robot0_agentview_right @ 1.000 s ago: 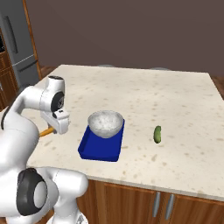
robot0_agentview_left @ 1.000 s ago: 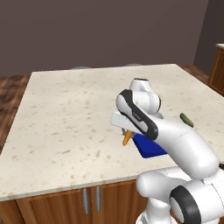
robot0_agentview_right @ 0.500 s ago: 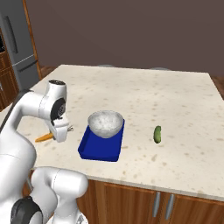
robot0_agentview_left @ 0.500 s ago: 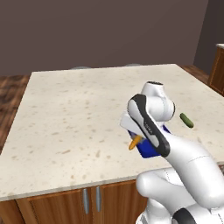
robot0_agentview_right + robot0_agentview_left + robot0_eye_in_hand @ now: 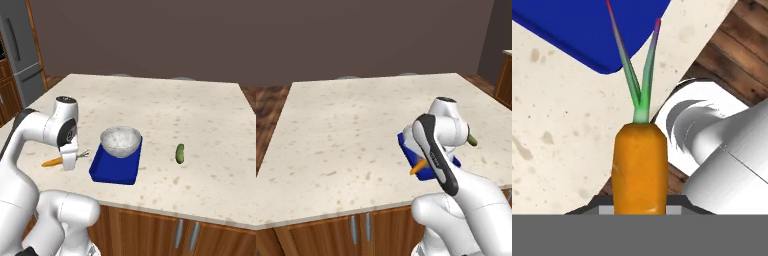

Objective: Place the two vegetables and bowl onto the tray for setting up a vegetable dip station.

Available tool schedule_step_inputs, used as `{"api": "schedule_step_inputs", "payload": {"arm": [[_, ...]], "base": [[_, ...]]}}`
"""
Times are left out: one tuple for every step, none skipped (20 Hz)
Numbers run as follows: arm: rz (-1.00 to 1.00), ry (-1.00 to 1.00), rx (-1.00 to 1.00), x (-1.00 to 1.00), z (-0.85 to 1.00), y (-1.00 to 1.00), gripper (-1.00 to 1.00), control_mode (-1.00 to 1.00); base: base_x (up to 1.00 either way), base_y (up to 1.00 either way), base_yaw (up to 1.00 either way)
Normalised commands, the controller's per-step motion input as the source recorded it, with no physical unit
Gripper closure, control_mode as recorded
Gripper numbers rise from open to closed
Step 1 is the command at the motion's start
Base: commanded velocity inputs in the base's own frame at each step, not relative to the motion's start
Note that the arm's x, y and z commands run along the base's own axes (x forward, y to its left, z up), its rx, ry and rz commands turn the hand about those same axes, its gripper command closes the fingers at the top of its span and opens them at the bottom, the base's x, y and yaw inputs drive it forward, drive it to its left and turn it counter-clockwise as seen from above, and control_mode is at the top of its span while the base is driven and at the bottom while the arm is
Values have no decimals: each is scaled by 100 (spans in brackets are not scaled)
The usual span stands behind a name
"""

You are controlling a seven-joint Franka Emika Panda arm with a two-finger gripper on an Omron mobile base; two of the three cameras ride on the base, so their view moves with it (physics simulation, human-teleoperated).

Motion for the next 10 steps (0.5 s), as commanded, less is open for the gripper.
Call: {"api": "schedule_step_inputs", "payload": {"arm": [[-7, 0, -8, -6, 2, -28, 100, -100], [-5, 0, -9, -5, 1, -28, 100, -100], [-4, 2, -10, -1, 2, -29, 100, -100], [-3, 2, -11, 0, 0, -29, 100, -100], [-1, 2, -11, 0, 1, -31, 100, -100], [0, 1, -12, 0, 0, -31, 100, -100], [0, 0, -12, 0, 0, -32, 100, -100], [0, 0, -12, 0, 0, -31, 100, -100], [0, 0, -12, 0, 1, -33, 100, -100], [0, 0, -11, 0, 0, -33, 100, -100]], "base": [[0, 0, 0], [0, 0, 0], [0, 0, 0], [0, 0, 0], [0, 0, 0], [0, 0, 0], [0, 0, 0], [0, 0, 0], [0, 0, 0], [0, 0, 0]]}}
